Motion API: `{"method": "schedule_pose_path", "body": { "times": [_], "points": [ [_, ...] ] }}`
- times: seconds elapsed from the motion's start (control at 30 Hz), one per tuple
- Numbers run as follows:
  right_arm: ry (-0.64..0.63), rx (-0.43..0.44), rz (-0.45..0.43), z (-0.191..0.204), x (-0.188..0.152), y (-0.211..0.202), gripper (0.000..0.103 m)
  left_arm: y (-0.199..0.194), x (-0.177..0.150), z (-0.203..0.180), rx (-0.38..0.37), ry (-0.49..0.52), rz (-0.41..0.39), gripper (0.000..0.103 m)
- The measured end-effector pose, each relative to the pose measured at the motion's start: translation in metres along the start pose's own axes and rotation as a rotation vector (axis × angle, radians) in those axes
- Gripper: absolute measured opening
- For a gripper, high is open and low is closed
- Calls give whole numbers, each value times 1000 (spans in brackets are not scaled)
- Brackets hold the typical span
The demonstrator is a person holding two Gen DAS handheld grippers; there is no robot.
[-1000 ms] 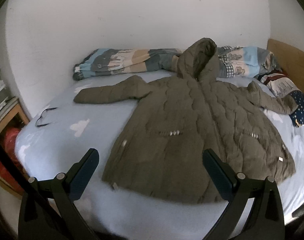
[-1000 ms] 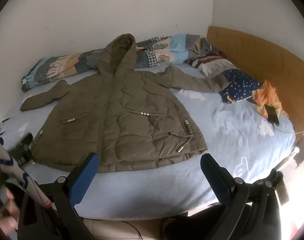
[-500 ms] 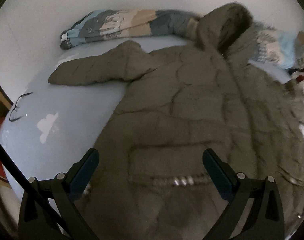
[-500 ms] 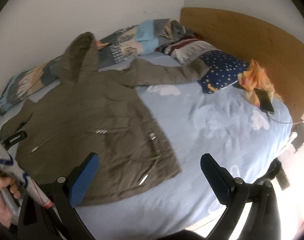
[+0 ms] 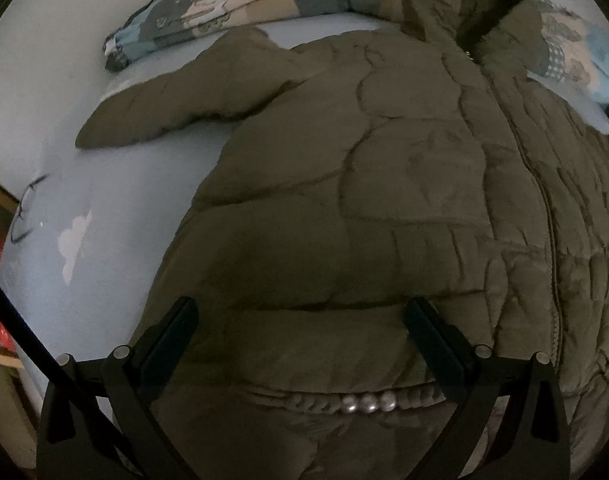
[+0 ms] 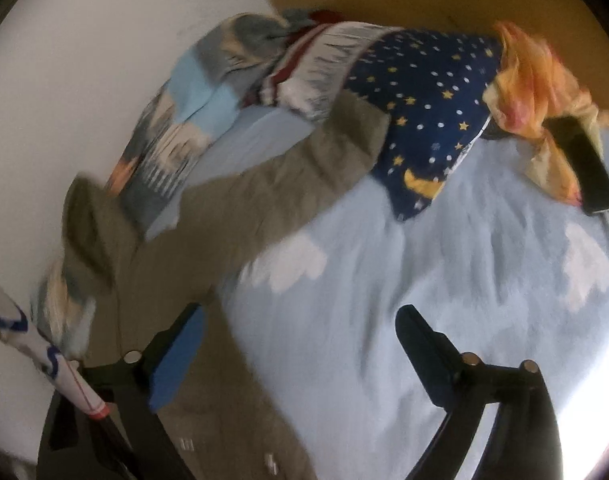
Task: Fold large clothes
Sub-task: 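Grasp the jacket sleeve cuff with the right tool and lift it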
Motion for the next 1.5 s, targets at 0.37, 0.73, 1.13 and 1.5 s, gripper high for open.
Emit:
{"method": "schedule_pose_path", "body": {
  "times": [0.37, 0.73, 1.13, 1.5],
  "points": [
    [102, -45, -29, -34, 93, 117, 48, 1, 2, -4, 17, 76, -44, 103],
    [138, -107, -73, -87, 141, 185, 42, 3, 6, -8, 50, 120, -81, 103],
    [24, -149, -145, -79, 153, 193, 16, 2, 4, -9, 53, 102, -69, 103],
    [-49, -44, -272, -6, 182, 80, 15, -21, 6, -4, -6, 92, -111, 103]
  ]
}}
Point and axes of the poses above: each gripper's, at about its wrist camera, not at the fingertips, and y roughly the way its jaws point, z to its left, x to its top, the point moved 9 cm from there along y, roughly the way its jaws point, and after that the axes turned 12 degrees about -z, right-handed, at the moved point
